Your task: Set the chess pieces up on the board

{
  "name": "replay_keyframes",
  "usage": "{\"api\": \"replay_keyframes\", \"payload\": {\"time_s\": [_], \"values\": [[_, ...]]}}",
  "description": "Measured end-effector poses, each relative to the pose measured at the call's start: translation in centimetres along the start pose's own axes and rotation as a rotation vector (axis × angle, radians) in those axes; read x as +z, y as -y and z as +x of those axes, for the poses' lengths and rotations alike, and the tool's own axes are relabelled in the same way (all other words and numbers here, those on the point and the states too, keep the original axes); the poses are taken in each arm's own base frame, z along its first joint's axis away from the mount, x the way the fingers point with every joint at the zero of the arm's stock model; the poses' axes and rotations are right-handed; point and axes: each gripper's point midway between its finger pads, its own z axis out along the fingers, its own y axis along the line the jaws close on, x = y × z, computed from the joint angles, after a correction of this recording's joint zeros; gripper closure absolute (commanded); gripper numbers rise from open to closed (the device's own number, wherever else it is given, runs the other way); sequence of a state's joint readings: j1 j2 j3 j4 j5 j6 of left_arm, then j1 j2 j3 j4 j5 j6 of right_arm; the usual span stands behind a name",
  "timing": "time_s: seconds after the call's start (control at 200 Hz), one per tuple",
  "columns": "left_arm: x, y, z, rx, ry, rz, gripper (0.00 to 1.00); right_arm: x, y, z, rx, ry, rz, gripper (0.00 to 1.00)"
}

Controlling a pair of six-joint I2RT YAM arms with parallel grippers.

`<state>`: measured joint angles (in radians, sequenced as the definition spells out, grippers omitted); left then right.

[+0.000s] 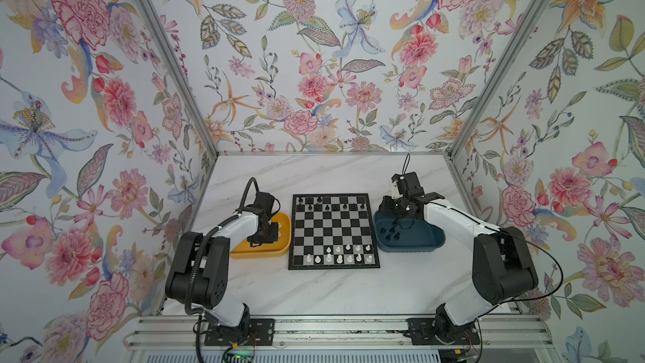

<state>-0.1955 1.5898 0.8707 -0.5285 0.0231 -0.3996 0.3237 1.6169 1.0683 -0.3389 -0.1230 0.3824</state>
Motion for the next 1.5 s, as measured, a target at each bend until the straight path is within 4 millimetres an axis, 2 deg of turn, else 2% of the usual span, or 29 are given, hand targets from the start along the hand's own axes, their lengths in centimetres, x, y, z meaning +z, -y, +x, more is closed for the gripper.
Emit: {"api": "replay_keyframes", "payload": {"time_s": [0.36,1.121,1.316,1.501], "values": [[-1.4,0.0,-0.8,-0.005,0.053,0.009,0.73,0.0,0.0,0.0,0.0,0.0,0.0,0.66],[-1.3,0.1,-0.8,-0.004,0.048,0.01,0.76,0.1,0.0,0.1,0.001,-0.003,0.001,0.67],[-0.2,0.0,-0.2,-0.001,0.009,0.001,0.79,0.1,0.0,0.1,0.001,-0.003,0.001,0.67],[-0.1,0.0,-0.2,-0.001,0.009,0.002,0.81,0.1,0.0,0.1,0.001,-0.003,0.001,0.67]]}}
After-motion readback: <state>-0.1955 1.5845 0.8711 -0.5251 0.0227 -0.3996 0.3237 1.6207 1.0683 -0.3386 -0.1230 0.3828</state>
